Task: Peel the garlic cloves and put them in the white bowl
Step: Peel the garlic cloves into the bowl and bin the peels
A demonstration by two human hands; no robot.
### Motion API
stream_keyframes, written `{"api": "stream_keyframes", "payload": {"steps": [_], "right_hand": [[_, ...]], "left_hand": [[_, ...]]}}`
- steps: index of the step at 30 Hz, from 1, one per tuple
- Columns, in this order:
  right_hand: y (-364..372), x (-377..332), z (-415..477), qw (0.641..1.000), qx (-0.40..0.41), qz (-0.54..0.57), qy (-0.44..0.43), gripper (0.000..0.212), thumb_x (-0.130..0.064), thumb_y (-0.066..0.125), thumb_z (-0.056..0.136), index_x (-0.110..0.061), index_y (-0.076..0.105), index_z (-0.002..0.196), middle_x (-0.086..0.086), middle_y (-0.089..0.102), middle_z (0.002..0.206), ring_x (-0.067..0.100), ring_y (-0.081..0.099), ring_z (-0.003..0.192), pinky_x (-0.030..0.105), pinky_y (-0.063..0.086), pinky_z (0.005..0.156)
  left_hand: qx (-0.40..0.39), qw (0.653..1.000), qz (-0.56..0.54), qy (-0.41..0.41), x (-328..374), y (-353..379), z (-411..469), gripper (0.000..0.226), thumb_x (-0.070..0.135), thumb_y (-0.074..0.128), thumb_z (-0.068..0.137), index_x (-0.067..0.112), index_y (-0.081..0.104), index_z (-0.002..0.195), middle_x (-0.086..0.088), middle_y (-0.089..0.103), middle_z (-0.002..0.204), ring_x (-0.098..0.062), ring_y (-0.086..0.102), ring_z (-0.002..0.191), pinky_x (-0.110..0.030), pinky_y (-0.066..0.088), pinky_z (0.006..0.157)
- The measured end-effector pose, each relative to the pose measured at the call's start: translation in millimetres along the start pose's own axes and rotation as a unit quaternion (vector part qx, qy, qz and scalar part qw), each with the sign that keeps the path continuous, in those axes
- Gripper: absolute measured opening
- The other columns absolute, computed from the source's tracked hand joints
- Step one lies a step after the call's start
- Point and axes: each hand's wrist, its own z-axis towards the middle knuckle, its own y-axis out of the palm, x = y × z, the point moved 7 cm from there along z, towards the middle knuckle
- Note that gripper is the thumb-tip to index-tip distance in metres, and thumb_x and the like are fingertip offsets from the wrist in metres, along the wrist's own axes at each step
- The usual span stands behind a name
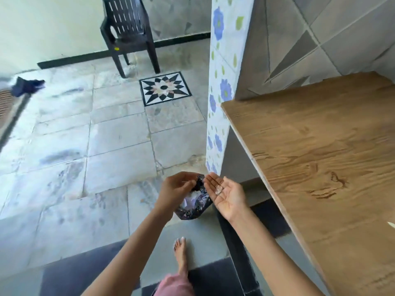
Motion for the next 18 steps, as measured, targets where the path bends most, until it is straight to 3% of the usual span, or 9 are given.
{"api": "stream_keyframes", "payload": {"steps": [3, 7, 10, 14, 18], "right_hand": [[10, 17, 58, 1.0, 0.005, 0.017, -0.004, 0.034, -0.013, 0.033, 0.1, 0.006, 0.061, 0.1, 0.019, 0.071, 0.088, 0.026, 0.071, 0.079, 0.031, 0.059, 0.067], [5, 41, 135, 0.998, 0.041, 0.037, 0.0, 0.034, -0.011, 0.03, 0.099, 0.005, 0.06, 0.103, 0.016, 0.072, 0.088, 0.023, 0.071, 0.079, 0.027, 0.058, 0.064], [-12, 56, 203, 0.996, 0.086, 0.031, 0.015, 0.035, -0.011, 0.029, 0.099, 0.005, 0.06, 0.101, 0.016, 0.072, 0.086, 0.022, 0.071, 0.077, 0.027, 0.058, 0.063], [-63, 82, 313, 0.987, 0.155, -0.009, 0.031, 0.036, -0.013, 0.027, 0.101, 0.006, 0.057, 0.107, 0.015, 0.07, 0.087, 0.023, 0.067, 0.082, 0.026, 0.059, 0.068], [-123, 107, 427, 0.977, 0.198, -0.066, 0.031, 0.039, -0.013, 0.025, 0.102, 0.008, 0.05, 0.123, 0.015, 0.063, 0.101, 0.023, 0.061, 0.094, 0.028, 0.053, 0.081]], "left_hand": [[0.003, 0.999, -0.007, -0.041, -29, -18, 43, 0.017, -0.001, 0.061, 0.086, 0.005, 0.071, 0.098, -0.009, 0.071, 0.097, -0.012, 0.066, 0.084, -0.025, 0.052, 0.08], [-0.003, 0.996, -0.007, -0.09, -74, -37, 105, 0.018, 0.002, 0.06, 0.087, 0.01, 0.071, 0.099, -0.004, 0.071, 0.098, -0.012, 0.065, 0.087, -0.021, 0.05, 0.078], [-0.004, 0.993, -0.003, -0.119, -121, -46, 161, 0.018, 0.001, 0.06, 0.087, 0.012, 0.071, 0.097, -0.002, 0.071, 0.096, -0.017, 0.065, 0.09, -0.029, 0.052, 0.081], [0.002, 0.985, 0.005, -0.171, -222, -40, 233, 0.017, 0.005, 0.06, 0.088, 0.012, 0.072, 0.098, -0.003, 0.071, 0.094, -0.017, 0.065, 0.088, -0.037, 0.052, 0.086], [-0.005, 0.978, 0.011, -0.21, -330, -17, 298, 0.018, 0.009, 0.059, 0.089, 0.014, 0.071, 0.1, -0.004, 0.071, 0.093, -0.018, 0.063, 0.087, -0.035, 0.051, 0.086]]}}
